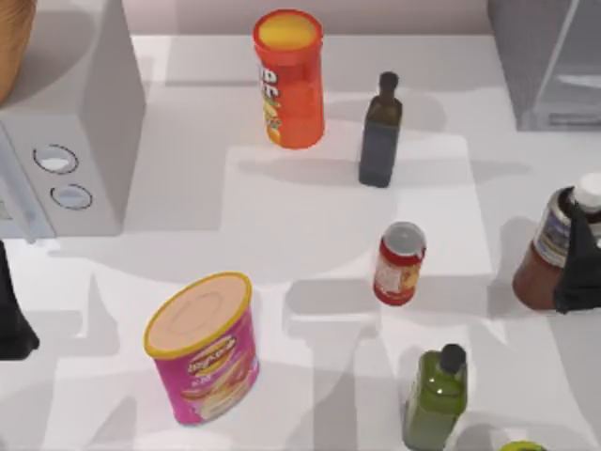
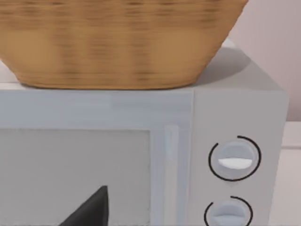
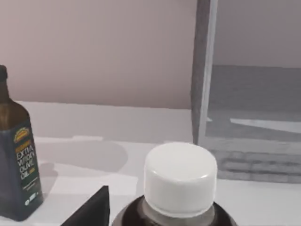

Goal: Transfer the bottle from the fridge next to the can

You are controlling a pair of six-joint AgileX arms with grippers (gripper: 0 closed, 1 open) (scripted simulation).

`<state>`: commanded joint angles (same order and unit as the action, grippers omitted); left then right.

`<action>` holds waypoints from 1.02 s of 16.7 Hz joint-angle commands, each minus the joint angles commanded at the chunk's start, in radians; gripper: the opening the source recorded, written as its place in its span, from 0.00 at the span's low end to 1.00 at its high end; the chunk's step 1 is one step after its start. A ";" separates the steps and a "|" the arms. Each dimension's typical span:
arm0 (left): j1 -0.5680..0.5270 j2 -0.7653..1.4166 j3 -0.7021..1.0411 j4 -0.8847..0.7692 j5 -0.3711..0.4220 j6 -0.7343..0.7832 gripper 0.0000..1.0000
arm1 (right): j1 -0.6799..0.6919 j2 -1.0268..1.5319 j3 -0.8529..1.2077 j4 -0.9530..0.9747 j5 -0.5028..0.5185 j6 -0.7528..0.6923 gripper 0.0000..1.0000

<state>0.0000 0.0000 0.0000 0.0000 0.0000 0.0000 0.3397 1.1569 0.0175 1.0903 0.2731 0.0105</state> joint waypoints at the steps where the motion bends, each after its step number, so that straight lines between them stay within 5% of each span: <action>1: 0.000 0.000 0.000 0.000 0.000 0.000 1.00 | -0.028 -0.089 -0.010 -0.089 -0.036 0.002 1.00; 10: 0.000 0.000 0.000 0.000 0.000 0.000 1.00 | -0.259 -0.866 -0.061 -0.850 -0.241 0.006 1.00; 17: 0.000 0.000 0.000 0.000 0.000 0.000 1.00 | -0.339 -1.154 -0.018 -1.089 -0.273 -0.010 1.00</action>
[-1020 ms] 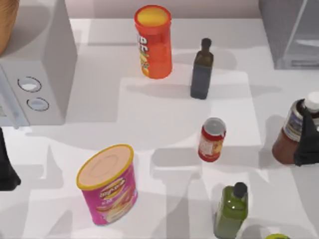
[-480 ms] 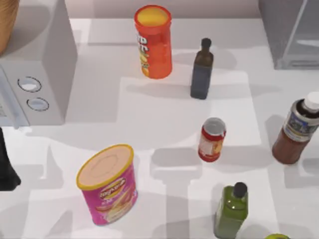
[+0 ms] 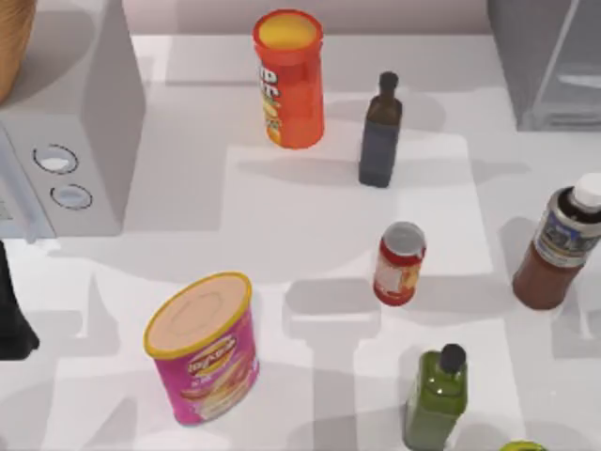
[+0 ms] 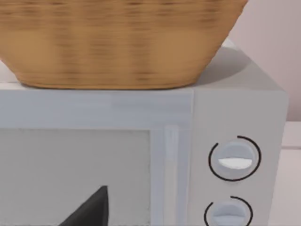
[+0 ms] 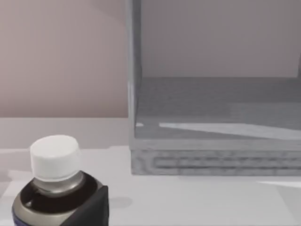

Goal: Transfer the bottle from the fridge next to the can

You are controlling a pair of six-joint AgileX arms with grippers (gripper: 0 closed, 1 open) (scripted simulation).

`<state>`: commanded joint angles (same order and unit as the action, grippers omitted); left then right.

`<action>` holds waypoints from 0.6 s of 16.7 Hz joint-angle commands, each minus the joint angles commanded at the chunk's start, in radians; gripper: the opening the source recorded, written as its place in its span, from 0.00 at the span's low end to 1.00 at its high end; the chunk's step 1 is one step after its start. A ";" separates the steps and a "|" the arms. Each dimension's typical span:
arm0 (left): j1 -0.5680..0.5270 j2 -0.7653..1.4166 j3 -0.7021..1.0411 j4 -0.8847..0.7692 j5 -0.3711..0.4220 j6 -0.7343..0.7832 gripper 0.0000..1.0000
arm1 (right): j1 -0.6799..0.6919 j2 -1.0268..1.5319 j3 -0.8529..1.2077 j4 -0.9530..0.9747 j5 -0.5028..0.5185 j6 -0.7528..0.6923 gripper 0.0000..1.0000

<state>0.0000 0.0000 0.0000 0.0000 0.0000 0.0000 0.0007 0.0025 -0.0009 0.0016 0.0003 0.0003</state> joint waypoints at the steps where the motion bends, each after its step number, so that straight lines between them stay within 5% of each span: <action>1: 0.000 0.000 0.000 0.000 0.000 0.000 1.00 | -0.001 -0.002 0.001 -0.002 0.000 0.000 1.00; 10: 0.000 0.000 0.000 0.000 0.000 0.000 1.00 | 0.000 -0.082 0.068 -0.109 0.002 0.000 1.00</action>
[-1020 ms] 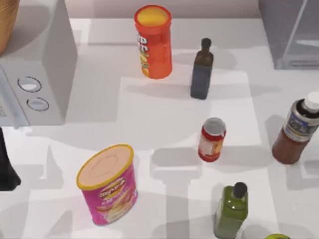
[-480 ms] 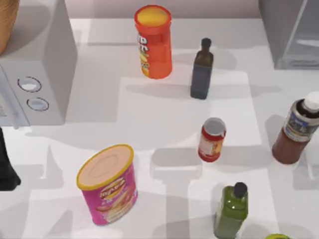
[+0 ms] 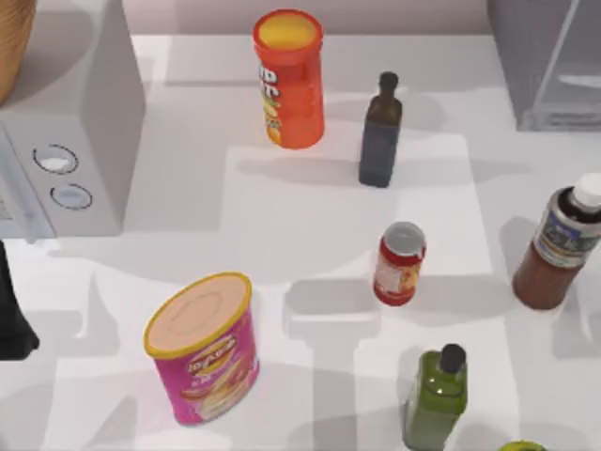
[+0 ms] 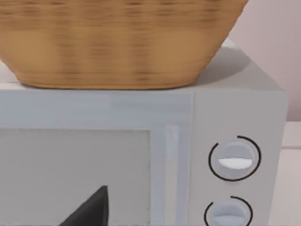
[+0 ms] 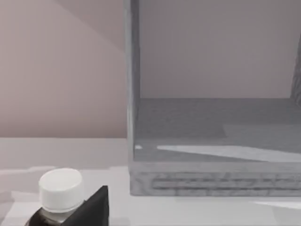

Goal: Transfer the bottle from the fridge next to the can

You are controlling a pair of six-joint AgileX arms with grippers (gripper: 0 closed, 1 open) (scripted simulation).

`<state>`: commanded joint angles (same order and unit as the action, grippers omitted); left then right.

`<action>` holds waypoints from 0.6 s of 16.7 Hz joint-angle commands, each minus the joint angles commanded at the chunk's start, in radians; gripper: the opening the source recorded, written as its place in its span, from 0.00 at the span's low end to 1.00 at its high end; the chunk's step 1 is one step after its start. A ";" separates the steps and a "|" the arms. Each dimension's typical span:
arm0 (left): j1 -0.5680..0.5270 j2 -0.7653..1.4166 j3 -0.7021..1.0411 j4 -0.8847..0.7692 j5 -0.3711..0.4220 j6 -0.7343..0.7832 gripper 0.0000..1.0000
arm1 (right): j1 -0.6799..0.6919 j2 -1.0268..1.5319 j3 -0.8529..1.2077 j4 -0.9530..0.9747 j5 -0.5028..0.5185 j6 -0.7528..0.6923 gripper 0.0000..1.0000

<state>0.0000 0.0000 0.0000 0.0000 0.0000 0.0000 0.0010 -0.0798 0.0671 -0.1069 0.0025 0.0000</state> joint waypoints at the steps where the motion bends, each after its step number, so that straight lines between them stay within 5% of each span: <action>1: 0.000 0.000 0.000 0.000 0.000 0.000 1.00 | 0.000 -0.035 0.028 -0.053 0.000 0.000 1.00; 10: 0.000 0.000 0.000 0.000 0.000 0.000 1.00 | -0.002 -0.443 0.361 -0.829 -0.003 -0.001 1.00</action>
<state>0.0000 0.0000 0.0000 0.0000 0.0000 0.0000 -0.0015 -0.5224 0.4281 -0.9357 -0.0001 -0.0015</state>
